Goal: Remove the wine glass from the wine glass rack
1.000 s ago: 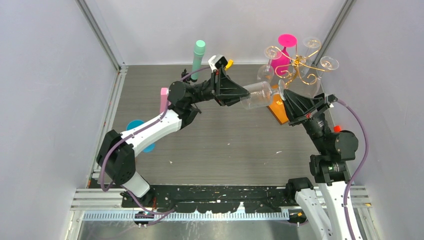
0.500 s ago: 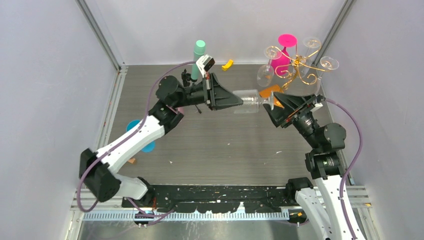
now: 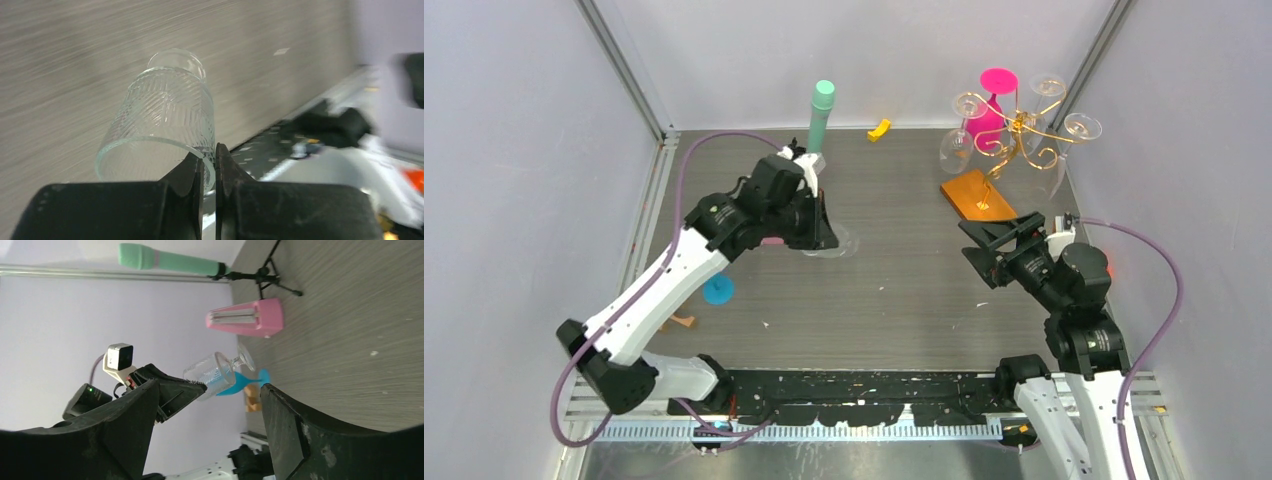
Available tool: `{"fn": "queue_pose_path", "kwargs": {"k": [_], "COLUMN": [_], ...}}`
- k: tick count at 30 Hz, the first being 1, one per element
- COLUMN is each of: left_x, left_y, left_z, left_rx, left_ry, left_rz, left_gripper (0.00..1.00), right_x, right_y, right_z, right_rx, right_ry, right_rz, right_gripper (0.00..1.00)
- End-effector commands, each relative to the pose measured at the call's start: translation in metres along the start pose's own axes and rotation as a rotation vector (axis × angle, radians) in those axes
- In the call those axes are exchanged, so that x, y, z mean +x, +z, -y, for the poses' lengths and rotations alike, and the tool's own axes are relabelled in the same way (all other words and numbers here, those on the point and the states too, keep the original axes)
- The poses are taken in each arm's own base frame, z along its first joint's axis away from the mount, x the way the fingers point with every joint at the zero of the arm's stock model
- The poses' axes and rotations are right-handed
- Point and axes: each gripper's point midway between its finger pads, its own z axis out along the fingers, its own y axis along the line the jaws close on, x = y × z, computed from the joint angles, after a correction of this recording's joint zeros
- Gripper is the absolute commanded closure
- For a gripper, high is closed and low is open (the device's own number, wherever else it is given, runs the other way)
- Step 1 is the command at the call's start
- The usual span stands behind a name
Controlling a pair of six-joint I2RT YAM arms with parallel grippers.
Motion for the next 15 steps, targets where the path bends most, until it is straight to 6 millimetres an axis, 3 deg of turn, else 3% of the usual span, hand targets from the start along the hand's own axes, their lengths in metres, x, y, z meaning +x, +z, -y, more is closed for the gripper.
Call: {"fn": "queue_pose_path", "kwargs": {"k": [1, 4, 11, 15], "left_x": [0.033, 0.042, 0.058, 0.063], "left_y": [-0.018, -0.009, 0.024, 0.023], "left_z": [-0.102, -0.131, -0.183, -0.210], "left_rx": [-0.504, -0.635, -0.682, -0.717], "left_ry": [0.130, 0.144, 0.035, -0.032], "left_rz": [-0.179, -0.225, -0.277, -0.267], "left_gripper": [1.00, 1.00, 1.00, 1.00], "right_x": [-0.012, -0.014, -0.016, -0.019], "right_y": [-0.017, -0.017, -0.004, 0.000], "right_z": [0.031, 0.038, 0.055, 0.059], "right_rx": [0.173, 0.209, 0.247, 0.255], "right_ry": [-0.184, -0.199, -0.175, -0.161], "right_rz": [0.085, 0.089, 0.076, 0.087], "right_gripper": [0.22, 0.23, 0.26, 0.27]}}
